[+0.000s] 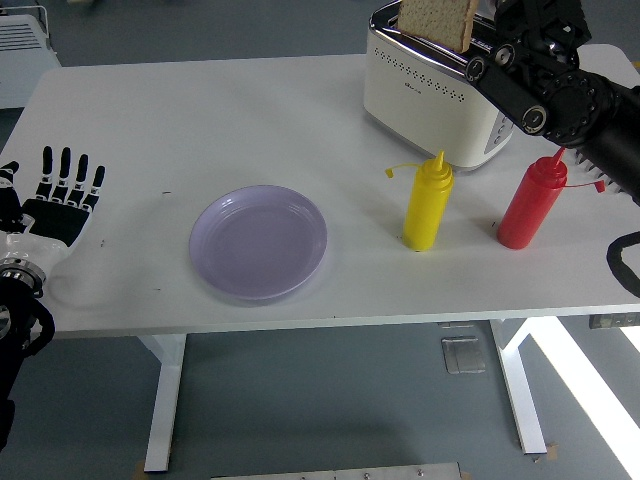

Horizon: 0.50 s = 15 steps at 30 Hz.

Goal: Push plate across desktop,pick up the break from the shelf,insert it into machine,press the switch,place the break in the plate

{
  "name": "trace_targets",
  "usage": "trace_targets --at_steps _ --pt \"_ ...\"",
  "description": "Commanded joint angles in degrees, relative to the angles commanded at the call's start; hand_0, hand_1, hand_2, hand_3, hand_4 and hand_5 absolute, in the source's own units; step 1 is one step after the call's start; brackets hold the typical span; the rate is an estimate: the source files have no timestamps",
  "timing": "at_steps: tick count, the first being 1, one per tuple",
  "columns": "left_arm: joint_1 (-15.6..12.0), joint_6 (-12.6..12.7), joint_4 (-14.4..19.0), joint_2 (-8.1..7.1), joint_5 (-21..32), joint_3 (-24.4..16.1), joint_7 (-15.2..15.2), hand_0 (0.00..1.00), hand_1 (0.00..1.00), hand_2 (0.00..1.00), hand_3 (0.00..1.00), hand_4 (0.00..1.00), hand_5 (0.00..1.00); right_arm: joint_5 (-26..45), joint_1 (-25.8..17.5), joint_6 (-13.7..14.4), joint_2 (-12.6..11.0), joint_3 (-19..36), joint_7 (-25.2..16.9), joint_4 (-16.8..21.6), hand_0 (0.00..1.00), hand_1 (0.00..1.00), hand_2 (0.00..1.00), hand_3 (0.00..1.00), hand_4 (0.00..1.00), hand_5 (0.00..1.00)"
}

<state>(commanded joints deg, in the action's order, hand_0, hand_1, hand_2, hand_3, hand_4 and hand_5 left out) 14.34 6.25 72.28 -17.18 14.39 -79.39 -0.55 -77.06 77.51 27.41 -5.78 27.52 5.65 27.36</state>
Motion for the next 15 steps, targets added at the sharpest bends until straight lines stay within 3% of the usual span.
trace_targets --at_steps 9,15 --pt "0.02 0.0 0.13 -0.06 0.07 -0.43 -0.11 0.789 0.716 0.663 0.609 0.543 0.842 -0.72 0.02 1.79 -1.67 2.95 -0.71 3.31 0.408 0.3 0.428 0.438 0.152 0.002" --pt "-0.11 -0.04 0.6 -0.06 0.35 -1.11 0.08 0.789 0.716 0.663 0.609 0.542 0.845 -3.55 -1.7 1.83 -3.73 5.89 1.76 10.18 0.405 0.296 0.423 0.433 0.129 0.002"
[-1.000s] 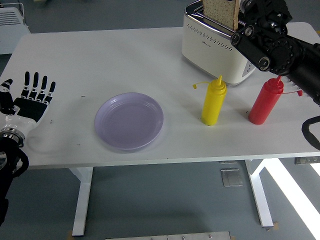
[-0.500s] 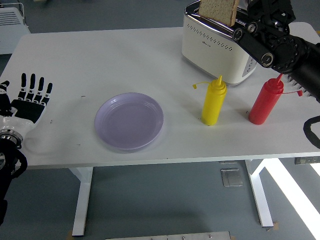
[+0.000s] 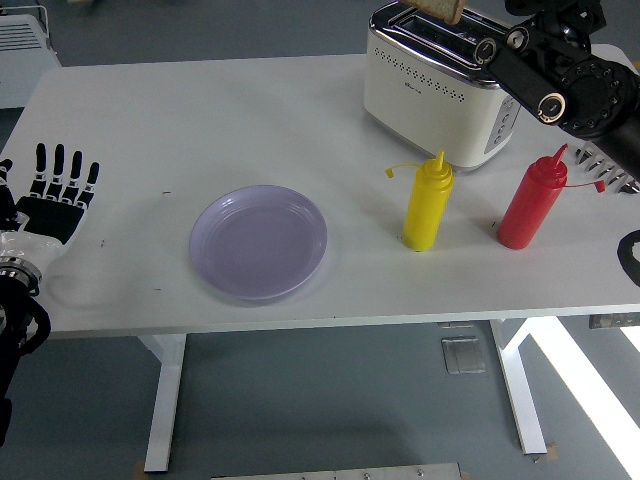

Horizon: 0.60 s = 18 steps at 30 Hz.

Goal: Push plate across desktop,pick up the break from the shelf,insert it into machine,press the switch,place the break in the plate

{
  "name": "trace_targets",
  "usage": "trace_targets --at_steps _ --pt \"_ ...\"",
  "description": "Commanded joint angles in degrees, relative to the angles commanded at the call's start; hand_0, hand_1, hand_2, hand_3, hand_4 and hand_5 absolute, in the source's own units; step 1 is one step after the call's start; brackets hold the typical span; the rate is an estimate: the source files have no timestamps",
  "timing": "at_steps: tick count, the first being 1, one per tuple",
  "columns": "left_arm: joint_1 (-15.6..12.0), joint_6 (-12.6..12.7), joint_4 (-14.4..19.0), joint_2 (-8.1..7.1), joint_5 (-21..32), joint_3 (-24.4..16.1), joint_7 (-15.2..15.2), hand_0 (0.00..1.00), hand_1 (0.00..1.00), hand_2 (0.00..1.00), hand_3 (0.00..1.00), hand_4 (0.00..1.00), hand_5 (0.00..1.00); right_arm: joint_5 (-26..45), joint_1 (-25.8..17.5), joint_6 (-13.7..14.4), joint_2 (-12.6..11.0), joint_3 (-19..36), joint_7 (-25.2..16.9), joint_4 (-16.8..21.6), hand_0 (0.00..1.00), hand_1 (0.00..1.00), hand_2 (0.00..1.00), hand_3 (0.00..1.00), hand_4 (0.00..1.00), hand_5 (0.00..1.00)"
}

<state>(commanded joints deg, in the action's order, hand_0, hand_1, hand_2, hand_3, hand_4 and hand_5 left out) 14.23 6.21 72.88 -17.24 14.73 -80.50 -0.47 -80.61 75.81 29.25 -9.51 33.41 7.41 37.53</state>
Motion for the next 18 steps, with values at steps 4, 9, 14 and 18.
trace_targets --at_steps 4,9,14,18 --pt "-0.15 0.03 0.11 0.08 0.06 -0.4 0.02 0.789 0.716 0.663 0.608 0.543 0.846 -1.05 -1.78 -0.16 -1.3 1.18 2.24 5.58 0.401 0.291 0.419 0.43 0.096 0.002" --pt "-0.4 0.08 0.17 0.2 0.03 -1.07 -0.03 0.789 0.716 0.663 0.606 0.544 0.848 -0.27 -4.69 -0.43 -3.24 1.66 5.28 13.74 0.398 0.29 0.418 0.429 0.095 0.002" --pt "-0.62 0.09 0.18 0.29 -0.02 -1.68 -0.06 0.789 0.716 0.663 0.606 0.544 0.848 1.46 -7.1 -0.89 -4.6 1.1 8.02 22.22 0.398 0.29 0.418 0.429 0.095 0.002" --pt "-0.78 0.06 -0.04 0.41 -0.02 -2.08 -0.07 0.789 0.716 0.663 0.605 0.545 0.85 3.49 -9.06 -1.46 -5.37 -0.19 10.34 29.96 0.397 0.289 0.418 0.429 0.094 0.002"
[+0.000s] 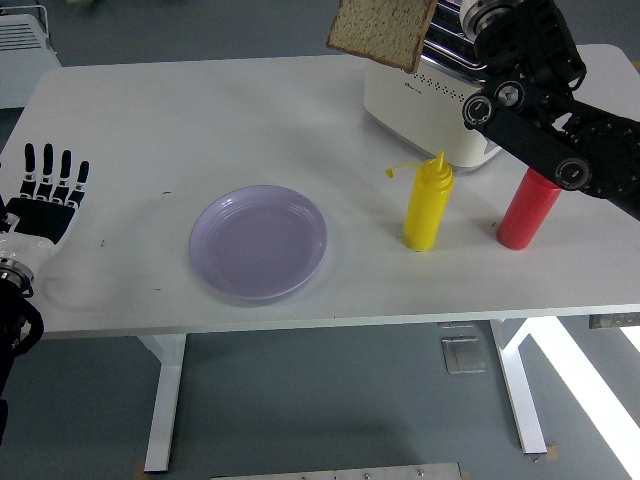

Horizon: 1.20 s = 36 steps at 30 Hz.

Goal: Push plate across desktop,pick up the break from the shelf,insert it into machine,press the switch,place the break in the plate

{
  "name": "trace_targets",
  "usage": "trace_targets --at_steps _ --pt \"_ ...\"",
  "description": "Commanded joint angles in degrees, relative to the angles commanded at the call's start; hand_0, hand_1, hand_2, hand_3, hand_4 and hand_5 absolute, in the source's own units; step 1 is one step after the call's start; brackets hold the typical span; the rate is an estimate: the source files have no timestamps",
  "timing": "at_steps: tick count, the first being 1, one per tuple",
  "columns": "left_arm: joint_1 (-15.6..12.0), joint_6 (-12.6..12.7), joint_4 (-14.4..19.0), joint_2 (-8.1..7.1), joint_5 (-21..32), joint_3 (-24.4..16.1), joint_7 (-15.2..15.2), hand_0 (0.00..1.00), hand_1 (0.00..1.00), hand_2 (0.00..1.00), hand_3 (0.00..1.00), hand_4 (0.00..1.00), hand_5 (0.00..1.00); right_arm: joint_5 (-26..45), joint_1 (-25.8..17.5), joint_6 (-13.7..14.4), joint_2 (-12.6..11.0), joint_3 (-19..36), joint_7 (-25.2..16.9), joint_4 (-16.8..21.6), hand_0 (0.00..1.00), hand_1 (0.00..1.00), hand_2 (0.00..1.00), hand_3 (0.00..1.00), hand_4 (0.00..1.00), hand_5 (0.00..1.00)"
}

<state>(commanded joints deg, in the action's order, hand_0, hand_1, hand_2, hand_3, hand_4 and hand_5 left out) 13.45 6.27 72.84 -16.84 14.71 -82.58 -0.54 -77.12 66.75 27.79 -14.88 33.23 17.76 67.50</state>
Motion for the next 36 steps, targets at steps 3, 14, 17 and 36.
trace_targets --at_steps 3,14,17,36 --pt "-0.07 -0.03 -0.31 0.09 0.02 -0.21 0.0 0.789 0.716 0.663 0.605 0.545 0.85 1.77 -1.35 -0.2 -0.21 -1.07 1.37 5.04 0.397 0.289 0.418 0.43 0.094 0.002" --pt "-0.2 -0.22 -1.97 0.47 0.38 -0.88 0.12 0.788 0.715 0.663 0.605 0.544 0.85 2.94 -5.12 0.08 1.48 -6.78 3.37 19.87 0.396 0.288 0.418 0.431 0.095 0.002" --pt "-0.21 -0.36 -2.24 0.52 0.4 -0.94 0.19 0.788 0.715 0.663 0.605 0.544 0.849 2.45 -6.07 0.63 3.2 -8.81 3.21 21.29 0.396 0.288 0.419 0.431 0.094 0.002" --pt "-0.22 -1.35 -3.59 0.76 0.78 -0.89 0.62 0.787 0.711 0.661 0.606 0.546 0.858 7.25 -9.48 9.19 10.02 -16.54 -9.11 12.97 0.408 0.299 0.42 0.431 0.089 0.002"
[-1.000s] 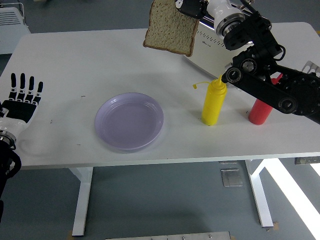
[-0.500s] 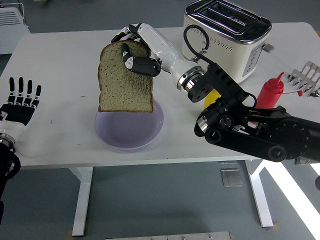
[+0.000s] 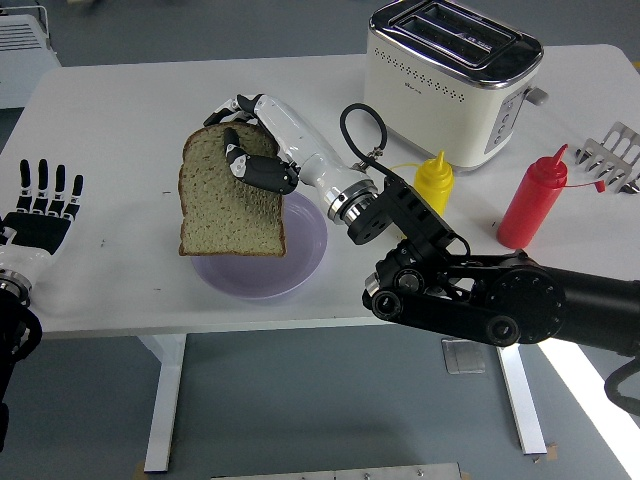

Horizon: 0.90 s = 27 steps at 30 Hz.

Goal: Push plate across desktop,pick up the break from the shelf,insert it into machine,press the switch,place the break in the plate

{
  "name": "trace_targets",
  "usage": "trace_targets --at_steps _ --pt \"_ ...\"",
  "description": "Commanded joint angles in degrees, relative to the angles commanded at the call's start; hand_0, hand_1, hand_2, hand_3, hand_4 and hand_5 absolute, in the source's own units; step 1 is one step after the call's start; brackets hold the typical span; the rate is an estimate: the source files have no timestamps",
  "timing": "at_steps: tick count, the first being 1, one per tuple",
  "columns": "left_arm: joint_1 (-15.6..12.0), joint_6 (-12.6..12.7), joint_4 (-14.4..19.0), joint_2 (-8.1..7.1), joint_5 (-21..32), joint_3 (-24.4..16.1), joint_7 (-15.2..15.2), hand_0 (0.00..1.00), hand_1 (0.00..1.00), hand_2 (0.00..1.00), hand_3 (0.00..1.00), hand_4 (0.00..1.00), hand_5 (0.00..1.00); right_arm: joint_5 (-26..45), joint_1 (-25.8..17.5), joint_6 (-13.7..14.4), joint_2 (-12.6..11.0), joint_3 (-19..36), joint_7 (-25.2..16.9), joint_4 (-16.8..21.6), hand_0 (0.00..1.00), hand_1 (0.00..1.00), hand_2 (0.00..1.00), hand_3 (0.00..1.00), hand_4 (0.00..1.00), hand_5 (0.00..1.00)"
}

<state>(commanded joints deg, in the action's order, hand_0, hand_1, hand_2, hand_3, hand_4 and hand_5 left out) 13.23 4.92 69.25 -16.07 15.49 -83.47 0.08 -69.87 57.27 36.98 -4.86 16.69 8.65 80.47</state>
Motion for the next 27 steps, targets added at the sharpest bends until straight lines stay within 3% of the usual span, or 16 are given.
trace_targets --at_steps 15,27 --pt "0.26 -0.42 -0.46 -0.01 -1.63 -1.72 -0.06 0.785 0.709 0.658 0.607 0.555 0.876 14.85 -3.07 0.0 1.04 -2.24 -17.26 -3.48 0.418 0.304 0.418 0.429 0.095 0.002" --pt "0.84 -0.71 -1.4 -0.13 -5.08 -1.12 -1.3 0.785 0.71 0.658 0.608 0.557 0.885 11.67 -2.76 0.0 0.92 -2.96 -10.8 -5.37 0.427 0.312 0.417 0.425 0.117 0.002"
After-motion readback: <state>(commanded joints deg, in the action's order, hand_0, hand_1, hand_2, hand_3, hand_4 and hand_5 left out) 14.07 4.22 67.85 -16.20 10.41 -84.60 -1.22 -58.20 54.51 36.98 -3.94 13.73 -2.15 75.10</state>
